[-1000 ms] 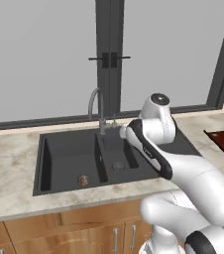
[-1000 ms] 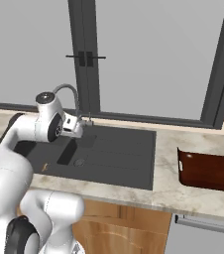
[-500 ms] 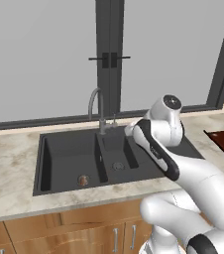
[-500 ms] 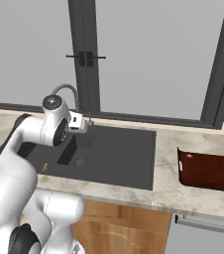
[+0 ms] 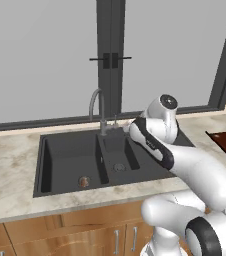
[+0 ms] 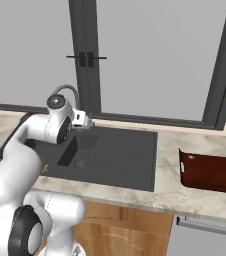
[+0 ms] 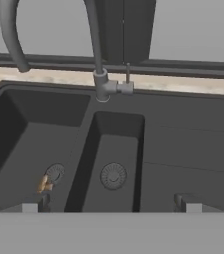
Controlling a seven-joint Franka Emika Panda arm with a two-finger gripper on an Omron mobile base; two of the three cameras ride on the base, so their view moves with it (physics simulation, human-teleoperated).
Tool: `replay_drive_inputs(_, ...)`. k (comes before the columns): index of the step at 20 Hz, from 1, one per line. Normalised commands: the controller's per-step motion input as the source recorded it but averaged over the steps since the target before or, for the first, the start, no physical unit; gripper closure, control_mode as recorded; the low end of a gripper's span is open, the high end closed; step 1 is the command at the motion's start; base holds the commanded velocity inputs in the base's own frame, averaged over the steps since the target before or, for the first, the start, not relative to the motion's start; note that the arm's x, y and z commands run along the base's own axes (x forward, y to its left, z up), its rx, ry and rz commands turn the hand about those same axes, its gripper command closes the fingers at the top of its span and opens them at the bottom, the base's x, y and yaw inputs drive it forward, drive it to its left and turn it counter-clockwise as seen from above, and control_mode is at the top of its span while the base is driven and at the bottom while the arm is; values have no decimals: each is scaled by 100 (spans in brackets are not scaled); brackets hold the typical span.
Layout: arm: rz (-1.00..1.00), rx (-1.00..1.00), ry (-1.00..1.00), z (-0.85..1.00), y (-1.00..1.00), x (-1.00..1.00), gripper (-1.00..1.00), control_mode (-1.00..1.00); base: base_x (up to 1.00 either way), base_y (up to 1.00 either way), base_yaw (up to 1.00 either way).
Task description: Pick up all produce items and place them in the sink. Turn on the sink faucet to wash them. Then turn the sink off and put them in the tray.
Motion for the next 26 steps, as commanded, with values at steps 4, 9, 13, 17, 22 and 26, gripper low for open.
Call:
replay_drive_inputs(4, 0, 0, 0, 7, 4, 44, -100, -100, 0, 0, 0)
replay_drive_inputs(9, 0, 0, 0, 0, 6, 42, -100, -100, 0, 0, 0)
replay_drive_inputs(13, 0, 0, 0, 0, 3, 38, -100, -100, 0, 0, 0)
replay_drive_inputs(17, 0, 0, 0, 0, 2, 35, -100, -100, 0, 0, 0)
replay_drive_inputs(22, 0, 0, 0, -3, 1, 28, -100, -100, 0, 0, 0)
replay_drive_inputs(26, 0, 0, 0, -12, 0, 23, -100, -100, 0, 0, 0)
